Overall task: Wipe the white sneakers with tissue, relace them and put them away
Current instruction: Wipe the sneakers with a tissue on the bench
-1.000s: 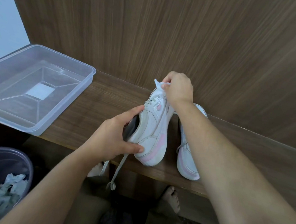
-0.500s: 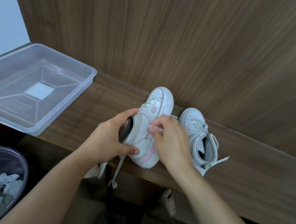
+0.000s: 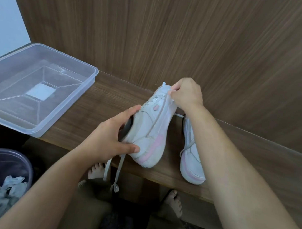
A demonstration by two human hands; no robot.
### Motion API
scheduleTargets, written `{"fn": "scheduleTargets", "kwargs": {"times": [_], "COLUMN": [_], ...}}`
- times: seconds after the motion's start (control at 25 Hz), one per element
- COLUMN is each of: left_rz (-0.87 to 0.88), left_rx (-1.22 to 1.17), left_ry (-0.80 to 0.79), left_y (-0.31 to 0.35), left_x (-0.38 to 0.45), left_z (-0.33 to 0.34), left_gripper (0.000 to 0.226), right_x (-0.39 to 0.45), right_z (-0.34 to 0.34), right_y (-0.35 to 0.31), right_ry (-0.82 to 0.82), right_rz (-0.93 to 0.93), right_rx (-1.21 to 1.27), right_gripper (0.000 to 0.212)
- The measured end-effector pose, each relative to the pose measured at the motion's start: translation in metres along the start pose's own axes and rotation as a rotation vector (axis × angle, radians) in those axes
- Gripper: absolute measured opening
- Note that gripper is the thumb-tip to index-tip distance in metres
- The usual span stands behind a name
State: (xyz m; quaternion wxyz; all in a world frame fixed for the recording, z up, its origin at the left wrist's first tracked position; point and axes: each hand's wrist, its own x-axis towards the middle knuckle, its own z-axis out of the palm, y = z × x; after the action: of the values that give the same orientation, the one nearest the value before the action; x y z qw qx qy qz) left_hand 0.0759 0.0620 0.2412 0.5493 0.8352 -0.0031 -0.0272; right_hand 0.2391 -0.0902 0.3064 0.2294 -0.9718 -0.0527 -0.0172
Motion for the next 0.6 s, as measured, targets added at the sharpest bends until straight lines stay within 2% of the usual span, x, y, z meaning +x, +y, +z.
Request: {"fn": "scheduleTargets", "kwargs": {"times": [0.12, 0.24, 0.36, 0.4, 0.48, 0.6], "left_rz": [-0.056, -0.062, -0.044, -0.039, -0.027, -0.012], "left_rx": [-0.101, -0.126, -0.110, -0.099, -0.091, -0.088], "left_ry": [0.010, 0.047, 0.058, 0.053, 0.054, 0.050], "left_y": [0.001, 0.003, 0.003, 0.003, 0.003, 0.001], "left_x": [-0.005, -0.008, -0.007, -0.007, -0.007, -0.005], "left_z": [-0.005, -0.003, 0.000, 0.001, 0.001, 0.002], "left_gripper": [0.111, 0.110, 0.105, 0.103, 0.102, 0.101], "right_x": [-0.077, -0.160, -0.203, -0.209, -0.205, -0.179], "right_z": [0.011, 0.018, 0.031, 0.035, 0.041, 0.041], "right_y": [-0.003, -0.003, 0.000, 0.002, 0.007, 0.022], "right_ry": [-0.030, 0.003, -0.183, -0.191, -0.088, 0.230], "right_rz": [-0.105, -0.198, -0.304, -0.341, -0.398, -0.377], "right_rx": [0.034, 0.046, -0.031, -0.054, -0.044, 0.102], "right_gripper": [0.014, 0.012, 0.016, 0.017, 0.013, 0.009]}}
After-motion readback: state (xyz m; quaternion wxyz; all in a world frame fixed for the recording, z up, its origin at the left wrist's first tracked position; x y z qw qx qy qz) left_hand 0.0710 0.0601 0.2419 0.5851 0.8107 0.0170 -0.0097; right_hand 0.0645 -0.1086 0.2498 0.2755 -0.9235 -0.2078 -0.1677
